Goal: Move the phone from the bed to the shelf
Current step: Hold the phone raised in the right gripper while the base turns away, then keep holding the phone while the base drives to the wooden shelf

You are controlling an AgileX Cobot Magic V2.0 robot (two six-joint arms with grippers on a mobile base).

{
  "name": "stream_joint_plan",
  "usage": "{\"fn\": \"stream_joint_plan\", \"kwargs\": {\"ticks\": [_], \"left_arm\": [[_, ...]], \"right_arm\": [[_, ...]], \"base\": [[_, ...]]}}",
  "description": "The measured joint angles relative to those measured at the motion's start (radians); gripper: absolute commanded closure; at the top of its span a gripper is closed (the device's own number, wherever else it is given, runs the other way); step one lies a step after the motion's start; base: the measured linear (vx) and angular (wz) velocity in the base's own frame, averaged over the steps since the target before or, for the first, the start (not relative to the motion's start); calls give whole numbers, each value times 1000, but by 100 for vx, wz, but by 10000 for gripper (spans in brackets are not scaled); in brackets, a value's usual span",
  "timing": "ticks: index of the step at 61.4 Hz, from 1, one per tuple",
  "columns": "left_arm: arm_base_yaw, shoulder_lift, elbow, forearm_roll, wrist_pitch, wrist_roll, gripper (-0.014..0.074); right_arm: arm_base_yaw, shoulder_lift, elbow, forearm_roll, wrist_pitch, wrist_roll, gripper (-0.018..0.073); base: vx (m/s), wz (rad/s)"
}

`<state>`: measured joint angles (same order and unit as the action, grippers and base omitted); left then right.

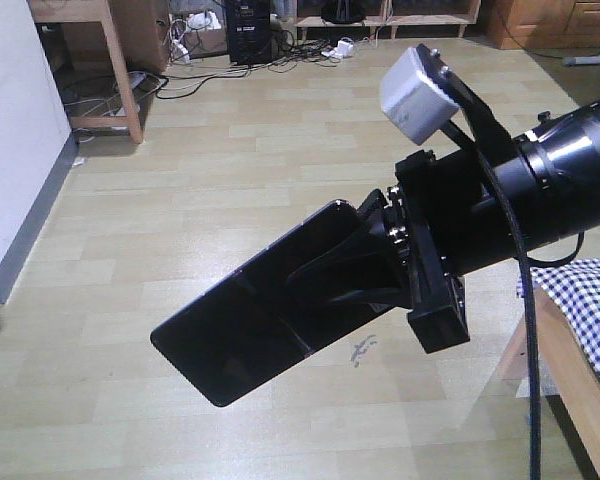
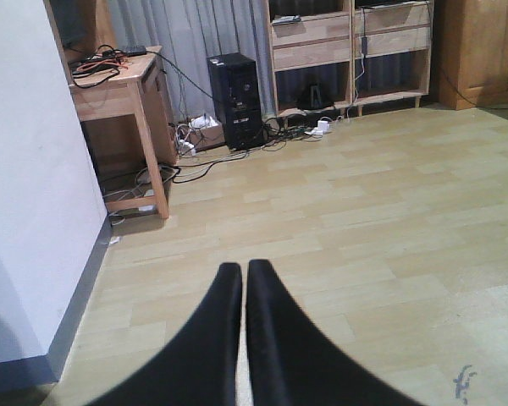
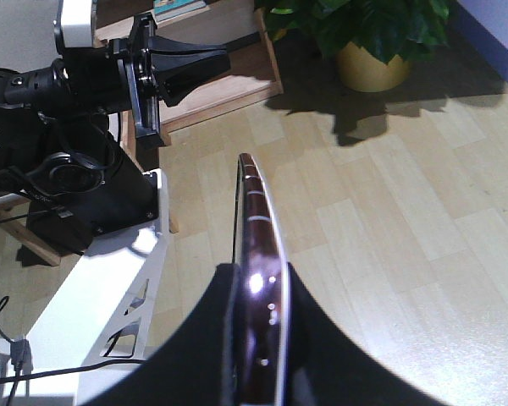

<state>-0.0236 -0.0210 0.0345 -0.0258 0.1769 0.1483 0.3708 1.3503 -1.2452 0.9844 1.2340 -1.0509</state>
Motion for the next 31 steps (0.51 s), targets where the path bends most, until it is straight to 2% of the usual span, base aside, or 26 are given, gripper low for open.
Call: {"fn": "stream_joint_plan", "kwargs": {"ticks": [31], "left_arm": [[0,0,0,0,0,0,595]], "right_arm": [[0,0,0,0,0,0,562]], "base": [[18,1]]}}
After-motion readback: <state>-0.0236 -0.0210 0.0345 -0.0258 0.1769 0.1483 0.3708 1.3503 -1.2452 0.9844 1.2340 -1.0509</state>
